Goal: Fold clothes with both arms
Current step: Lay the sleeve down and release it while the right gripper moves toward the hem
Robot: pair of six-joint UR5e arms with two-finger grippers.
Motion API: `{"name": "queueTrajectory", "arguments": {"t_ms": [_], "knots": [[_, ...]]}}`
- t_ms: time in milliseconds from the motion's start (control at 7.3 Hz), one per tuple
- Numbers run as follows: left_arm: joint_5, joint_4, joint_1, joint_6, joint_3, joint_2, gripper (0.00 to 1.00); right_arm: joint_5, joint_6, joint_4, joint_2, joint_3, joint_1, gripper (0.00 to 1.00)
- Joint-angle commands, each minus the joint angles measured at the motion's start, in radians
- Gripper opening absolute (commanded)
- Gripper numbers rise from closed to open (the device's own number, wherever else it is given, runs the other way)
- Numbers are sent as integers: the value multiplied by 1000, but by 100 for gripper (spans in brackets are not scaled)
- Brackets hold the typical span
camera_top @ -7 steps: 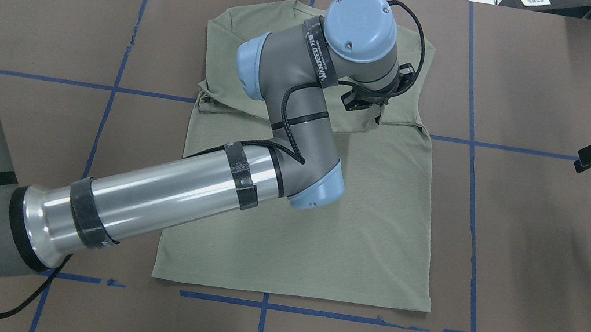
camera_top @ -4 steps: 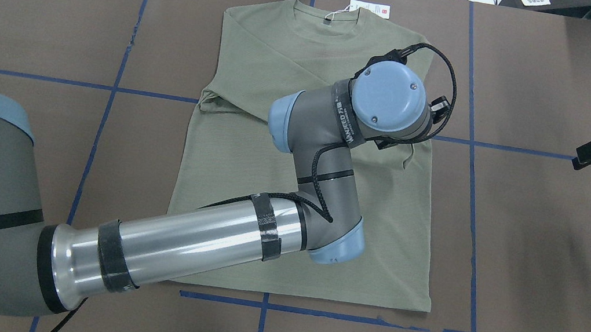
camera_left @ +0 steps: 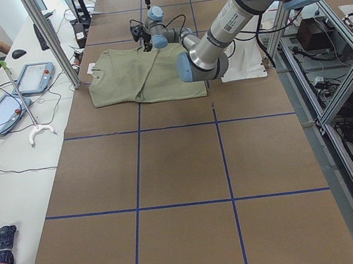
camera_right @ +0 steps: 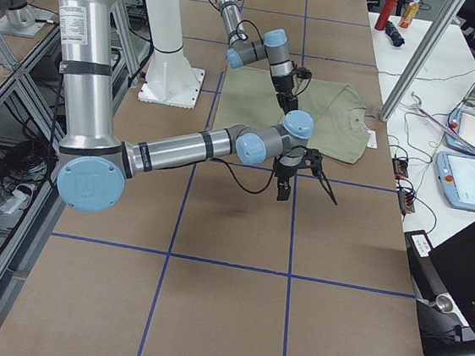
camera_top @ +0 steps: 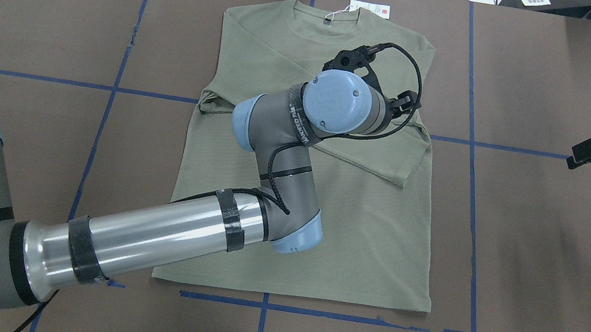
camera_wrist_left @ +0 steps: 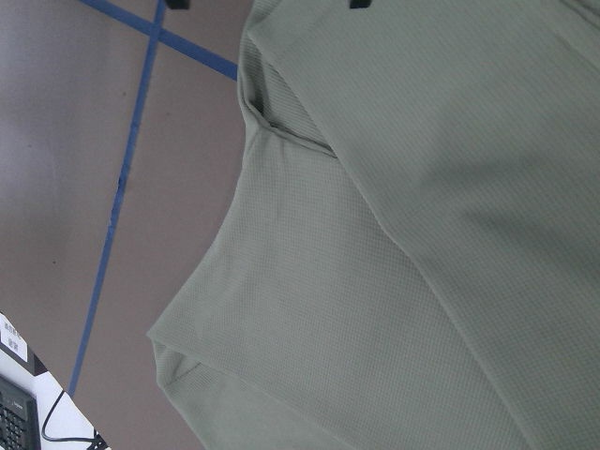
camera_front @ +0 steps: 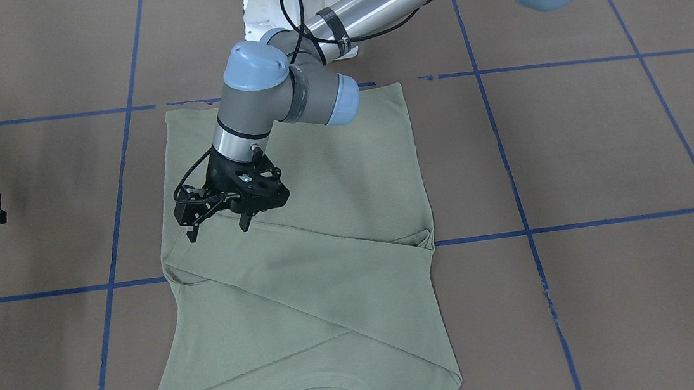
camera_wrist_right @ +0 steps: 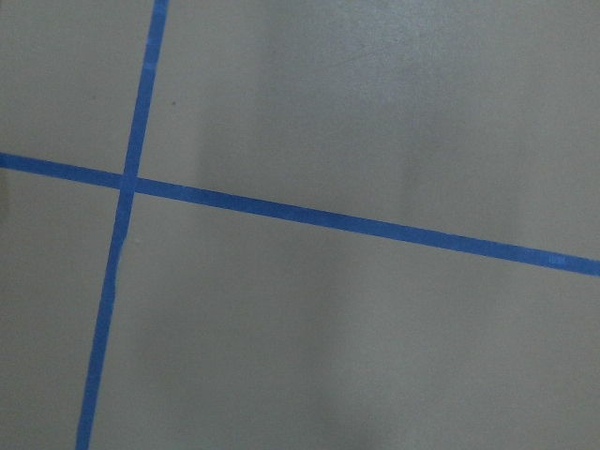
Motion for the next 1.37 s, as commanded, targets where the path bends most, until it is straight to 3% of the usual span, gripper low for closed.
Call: {"name": "queueTrajectory", "arguments": {"t_ms": [0,274,548,685,822,1096,1233], "knots": [[-124,102,-58,60,-130,92,100,-4,140,44,0,47,-44,100],[-151,280,-85,219,-442,302,100,-84,452,285,-24,52,-175,100],[-151,421,-90,336,-733,486,100,-233,579,311,-94,157,-353,100],[-151,470,-90,373,-832,554,100,-297,639,311,-130,205,-441,100],[-151,513,-96,413,-917,606,100,-354,731,311,-138,224,-534,100],[-151,521,-98,418,-1000,679,100,-560,875,311,-126,227,-760,100],[-151,532,-96,418,-1003,679,100,-560,879,311,-126,233,-785,100]]}}
